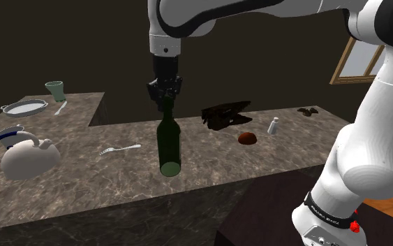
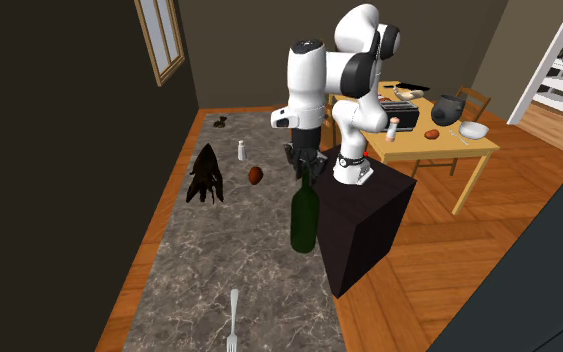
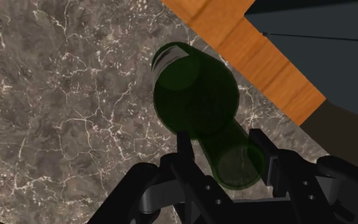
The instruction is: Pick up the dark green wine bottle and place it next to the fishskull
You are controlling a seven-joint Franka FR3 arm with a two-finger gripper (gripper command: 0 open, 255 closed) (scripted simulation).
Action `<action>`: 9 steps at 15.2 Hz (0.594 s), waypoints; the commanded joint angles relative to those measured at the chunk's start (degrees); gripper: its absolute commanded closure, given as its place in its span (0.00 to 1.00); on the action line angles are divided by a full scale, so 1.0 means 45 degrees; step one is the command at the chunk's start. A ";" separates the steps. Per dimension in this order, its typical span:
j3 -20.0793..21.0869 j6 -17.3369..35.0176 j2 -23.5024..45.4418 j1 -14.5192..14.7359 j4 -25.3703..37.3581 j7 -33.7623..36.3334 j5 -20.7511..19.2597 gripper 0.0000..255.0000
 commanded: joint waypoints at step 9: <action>-0.0005 -0.1728 0.0013 -0.0006 0.1743 0.0079 -0.0020 1.00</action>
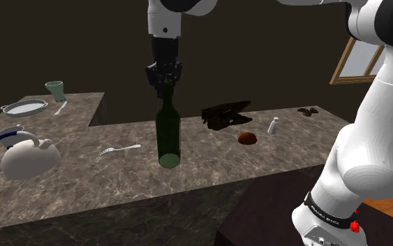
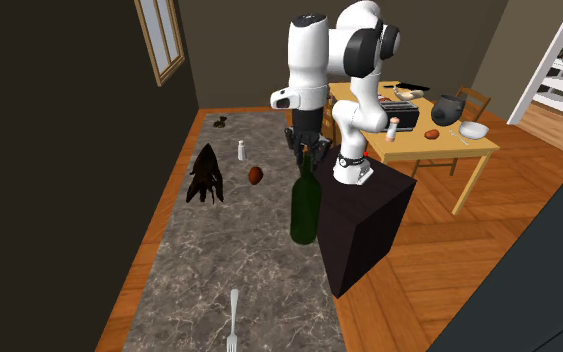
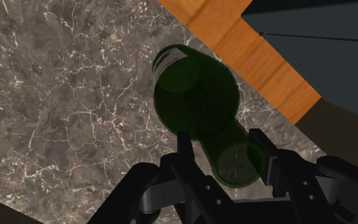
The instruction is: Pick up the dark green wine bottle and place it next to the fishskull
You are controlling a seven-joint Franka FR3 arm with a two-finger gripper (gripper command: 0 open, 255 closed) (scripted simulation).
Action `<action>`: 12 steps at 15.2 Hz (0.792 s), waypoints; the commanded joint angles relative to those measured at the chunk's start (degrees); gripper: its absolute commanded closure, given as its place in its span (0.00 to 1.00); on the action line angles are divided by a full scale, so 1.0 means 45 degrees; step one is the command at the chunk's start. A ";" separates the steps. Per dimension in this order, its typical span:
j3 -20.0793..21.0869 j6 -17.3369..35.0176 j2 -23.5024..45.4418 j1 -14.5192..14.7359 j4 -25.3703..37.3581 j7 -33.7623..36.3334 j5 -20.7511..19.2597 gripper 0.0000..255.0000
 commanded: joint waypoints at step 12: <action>0.0029 -0.2394 0.0520 0.0043 0.2907 0.0181 -0.0126 1.00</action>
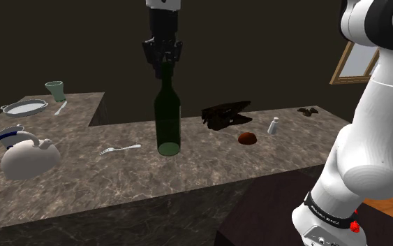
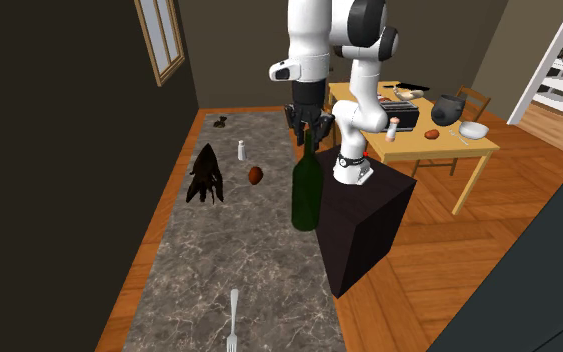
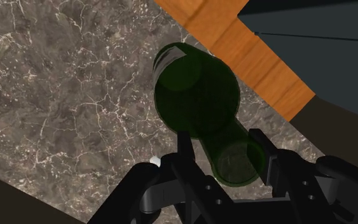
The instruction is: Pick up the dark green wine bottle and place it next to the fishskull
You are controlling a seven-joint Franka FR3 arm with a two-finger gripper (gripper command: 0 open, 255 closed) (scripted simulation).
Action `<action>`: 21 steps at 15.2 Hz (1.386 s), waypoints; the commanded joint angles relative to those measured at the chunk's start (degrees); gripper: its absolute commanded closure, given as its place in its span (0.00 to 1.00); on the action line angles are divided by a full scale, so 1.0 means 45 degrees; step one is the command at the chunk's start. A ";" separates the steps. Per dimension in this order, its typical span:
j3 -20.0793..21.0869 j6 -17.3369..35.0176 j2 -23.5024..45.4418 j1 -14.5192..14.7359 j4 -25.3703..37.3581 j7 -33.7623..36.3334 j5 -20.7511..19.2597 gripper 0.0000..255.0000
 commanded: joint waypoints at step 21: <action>-0.1623 -0.1714 -0.2605 -0.1639 -0.1042 -0.3138 0.0391 1.00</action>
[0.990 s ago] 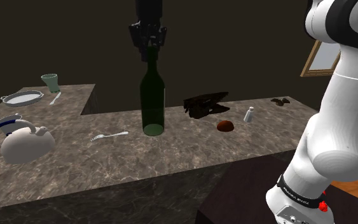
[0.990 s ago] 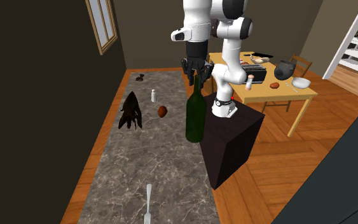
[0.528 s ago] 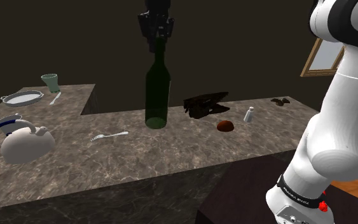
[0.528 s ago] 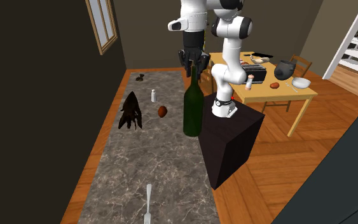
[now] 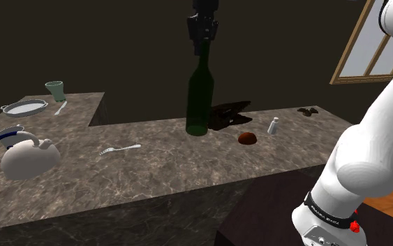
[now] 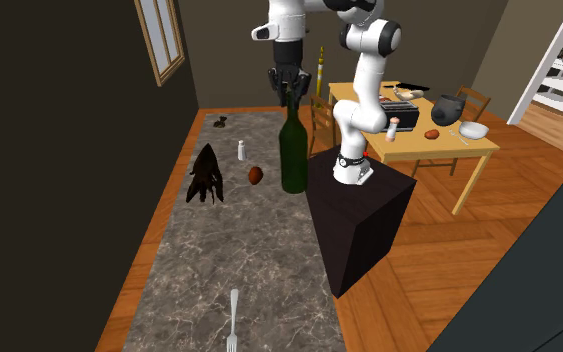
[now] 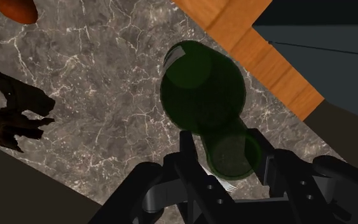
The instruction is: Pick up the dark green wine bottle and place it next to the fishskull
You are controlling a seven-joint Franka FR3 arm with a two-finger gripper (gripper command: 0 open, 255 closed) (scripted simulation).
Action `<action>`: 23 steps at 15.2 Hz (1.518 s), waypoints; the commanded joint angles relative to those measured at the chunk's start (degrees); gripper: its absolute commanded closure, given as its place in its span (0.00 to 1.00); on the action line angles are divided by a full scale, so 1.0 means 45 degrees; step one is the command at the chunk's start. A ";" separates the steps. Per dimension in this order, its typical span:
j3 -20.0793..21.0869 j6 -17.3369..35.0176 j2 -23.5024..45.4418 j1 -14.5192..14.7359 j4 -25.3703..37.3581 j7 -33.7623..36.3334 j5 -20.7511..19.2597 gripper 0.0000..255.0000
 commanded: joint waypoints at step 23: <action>-0.4823 -0.0413 -0.1903 -0.2787 -0.1789 -0.7692 -0.1180 1.00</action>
